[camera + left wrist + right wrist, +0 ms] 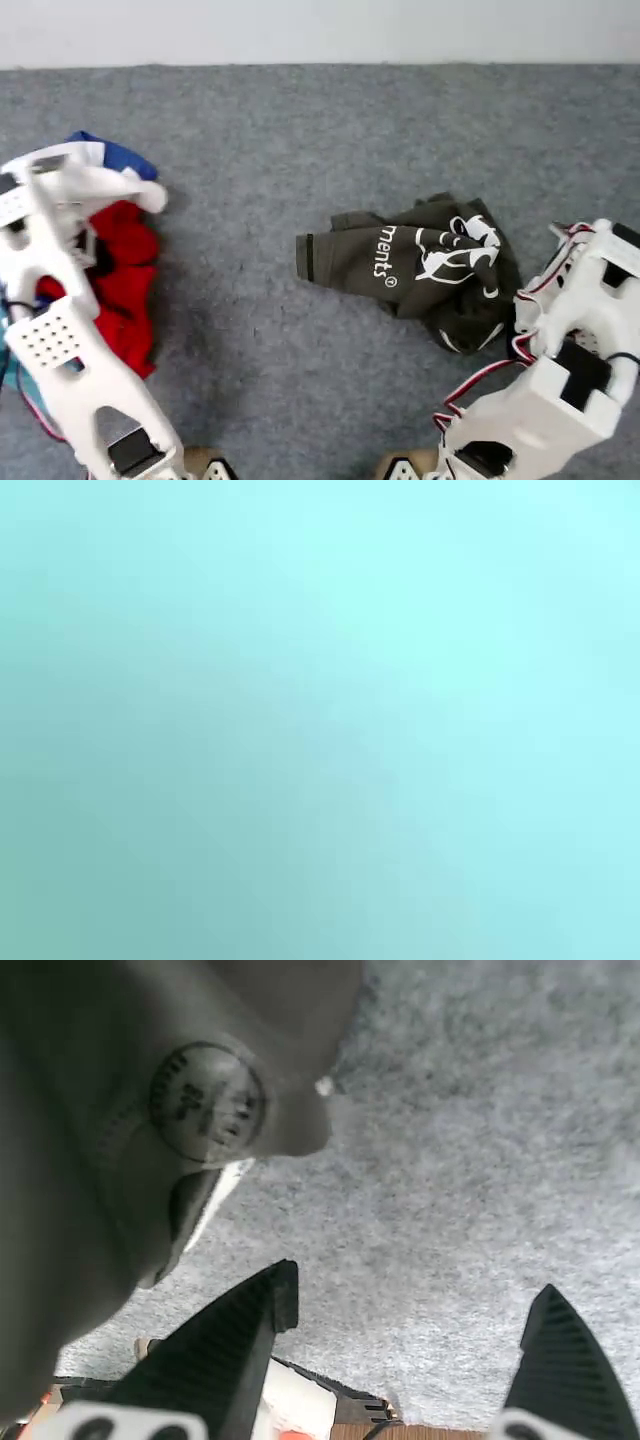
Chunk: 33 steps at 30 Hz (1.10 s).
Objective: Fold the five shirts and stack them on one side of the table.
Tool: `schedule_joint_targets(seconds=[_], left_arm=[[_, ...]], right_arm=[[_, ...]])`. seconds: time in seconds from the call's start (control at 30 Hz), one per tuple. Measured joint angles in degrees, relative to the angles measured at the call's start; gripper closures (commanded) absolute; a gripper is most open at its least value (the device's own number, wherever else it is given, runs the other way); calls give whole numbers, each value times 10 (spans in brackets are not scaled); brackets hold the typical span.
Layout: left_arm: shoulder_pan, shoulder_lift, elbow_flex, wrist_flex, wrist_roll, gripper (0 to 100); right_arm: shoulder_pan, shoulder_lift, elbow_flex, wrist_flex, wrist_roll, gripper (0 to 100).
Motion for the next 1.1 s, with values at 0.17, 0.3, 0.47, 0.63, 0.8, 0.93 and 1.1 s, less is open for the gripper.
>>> schedule_joint_targets(seconds=[0.17,0.3,0.47,0.63,0.8,0.93,1.1], left_arm=[[-34,46,-105,7,0,832],[-32,47,-131,7,4,830],[28,3,-134,7,41,830],[123,-97,-118,7,47,830],[212,-178,-35,7,47,830],[297,-225,41,7,47,830],[412,-235,59,6,47,830]], right_arm=[[-5,0,0,0,0,641],[-8,0,0,0,0,641],[-37,0,-20,0,-1,641],[-68,0,-80,33,-1,641],[-73,0,-155,70,-1,641],[-73,0,-188,78,-4,641],[-73,0,-209,79,-38,641]])
